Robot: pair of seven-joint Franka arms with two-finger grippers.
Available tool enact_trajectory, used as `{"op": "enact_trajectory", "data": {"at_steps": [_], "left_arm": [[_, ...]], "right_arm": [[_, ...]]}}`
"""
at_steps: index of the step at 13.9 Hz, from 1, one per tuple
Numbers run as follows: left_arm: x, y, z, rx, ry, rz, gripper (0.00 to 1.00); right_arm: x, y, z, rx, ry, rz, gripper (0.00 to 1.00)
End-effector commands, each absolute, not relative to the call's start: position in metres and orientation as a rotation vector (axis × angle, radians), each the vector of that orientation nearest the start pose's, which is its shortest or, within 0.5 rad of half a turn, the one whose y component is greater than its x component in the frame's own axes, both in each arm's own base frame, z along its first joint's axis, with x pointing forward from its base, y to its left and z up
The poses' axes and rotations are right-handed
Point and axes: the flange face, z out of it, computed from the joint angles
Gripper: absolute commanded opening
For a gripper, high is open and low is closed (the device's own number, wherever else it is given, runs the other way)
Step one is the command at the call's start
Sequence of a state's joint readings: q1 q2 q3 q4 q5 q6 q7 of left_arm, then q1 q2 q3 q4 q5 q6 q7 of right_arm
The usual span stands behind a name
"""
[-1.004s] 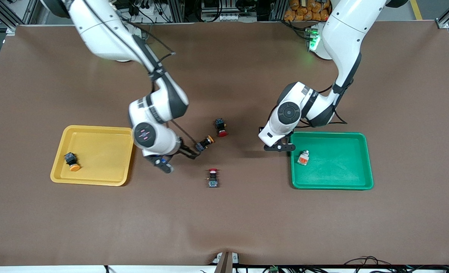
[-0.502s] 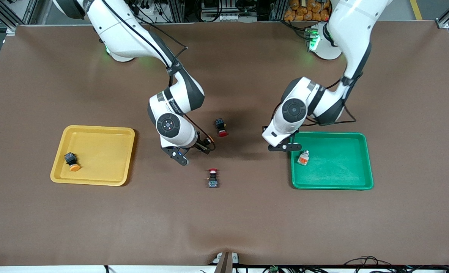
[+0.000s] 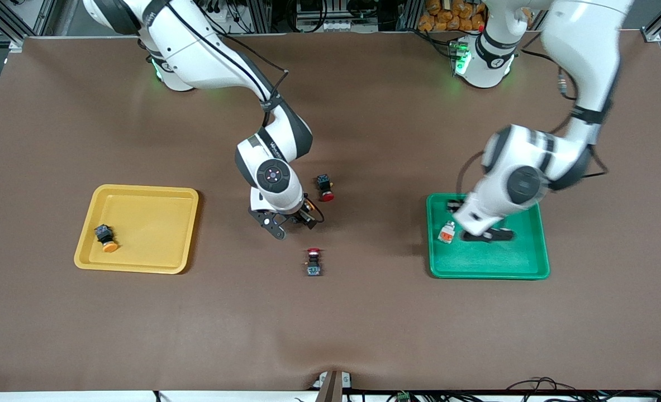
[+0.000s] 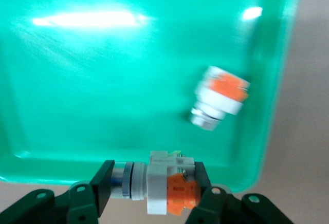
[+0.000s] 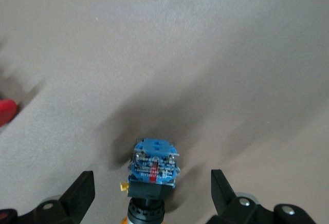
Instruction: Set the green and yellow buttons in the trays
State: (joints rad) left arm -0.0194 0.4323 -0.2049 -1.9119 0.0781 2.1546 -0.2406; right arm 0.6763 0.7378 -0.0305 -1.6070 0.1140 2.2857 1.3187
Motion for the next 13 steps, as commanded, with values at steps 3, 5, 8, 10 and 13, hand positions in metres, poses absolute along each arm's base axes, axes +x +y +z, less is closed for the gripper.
{"op": "enact_trajectory", "data": {"at_steps": [3, 5, 8, 10, 13], "left_arm": [[0.631, -0.095, 0.224, -3.145, 0.071, 0.204, 0.16], [0.647, -0.087, 0.208, -3.134, 0.084, 0.157, 0.17], [0.650, -0.080, 0.188, -3.142, 0.066, 0.169, 0.21], [0.649, -0.083, 0.182, -3.146, 0.065, 0.178, 0.47], [0.652, -0.089, 0.196, -3.156, 0.051, 0.150, 1.00]], "right_arm": [[0.542, 0.425, 0.187, -2.961, 1.136, 0.092, 0.68], [0.541, 0.425, 0.188, -2.969, 1.125, 0.092, 0.09], [0.542, 0.421, 0.186, -2.991, 1.112, 0.077, 0.00], [0.550, 0.413, 0.192, -2.985, 1.113, 0.076, 0.00], [0.573, 0.372, 0.210, -3.042, 1.049, 0.177, 0.00]]}}
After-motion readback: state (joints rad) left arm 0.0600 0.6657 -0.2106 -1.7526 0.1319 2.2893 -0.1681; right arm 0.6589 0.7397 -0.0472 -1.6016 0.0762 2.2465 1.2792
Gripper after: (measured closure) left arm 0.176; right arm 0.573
